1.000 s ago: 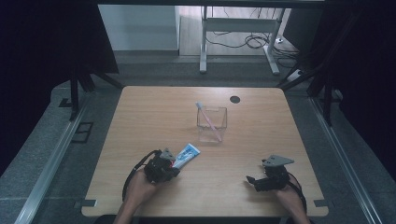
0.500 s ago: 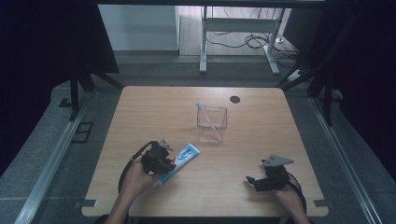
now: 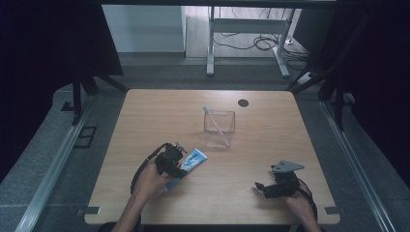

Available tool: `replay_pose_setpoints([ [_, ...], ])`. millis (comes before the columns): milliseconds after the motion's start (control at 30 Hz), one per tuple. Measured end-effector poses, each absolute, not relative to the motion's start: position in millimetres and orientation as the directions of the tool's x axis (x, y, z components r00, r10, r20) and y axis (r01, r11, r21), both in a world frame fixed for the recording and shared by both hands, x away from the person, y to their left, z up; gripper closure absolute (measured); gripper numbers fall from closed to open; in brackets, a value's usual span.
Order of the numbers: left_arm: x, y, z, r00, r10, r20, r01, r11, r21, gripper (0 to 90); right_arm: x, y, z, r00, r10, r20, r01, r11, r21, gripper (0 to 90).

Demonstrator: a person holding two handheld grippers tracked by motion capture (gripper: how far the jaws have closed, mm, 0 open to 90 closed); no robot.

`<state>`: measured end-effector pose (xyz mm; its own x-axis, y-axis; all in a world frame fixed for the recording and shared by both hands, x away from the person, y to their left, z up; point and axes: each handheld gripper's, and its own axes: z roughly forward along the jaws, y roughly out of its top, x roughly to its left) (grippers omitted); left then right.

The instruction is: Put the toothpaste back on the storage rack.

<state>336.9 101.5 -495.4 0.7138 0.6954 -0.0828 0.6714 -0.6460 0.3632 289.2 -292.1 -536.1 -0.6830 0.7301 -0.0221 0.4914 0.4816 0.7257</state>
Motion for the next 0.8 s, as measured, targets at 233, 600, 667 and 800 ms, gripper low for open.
replay_pose_setpoints([
  [233, 344, 92, -503, 0.719, 0.691, -0.069, 0.671, -0.665, 0.33, 45.6, 289, -292, -536, -0.684, 0.729, -0.022, 0.491, 0.482, 0.725, 4.6],
  [600, 349, 89, -503, 0.704, 0.705, -0.086, 0.692, -0.652, 0.31, 56.4, 289, -292, -537, -0.688, 0.726, -0.025, 0.489, 0.489, 0.722, 4.7],
  [667, 349, 91, -501, 0.701, 0.706, -0.096, 0.695, -0.648, 0.311, 62.0, 289, -292, -537, -0.687, 0.726, -0.024, 0.49, 0.489, 0.722, 4.7],
  [800, 348, 91, -499, 0.698, 0.71, -0.098, 0.698, -0.643, 0.315, 67.3, 289, -292, -536, -0.687, 0.726, -0.027, 0.49, 0.49, 0.721, 4.8],
])
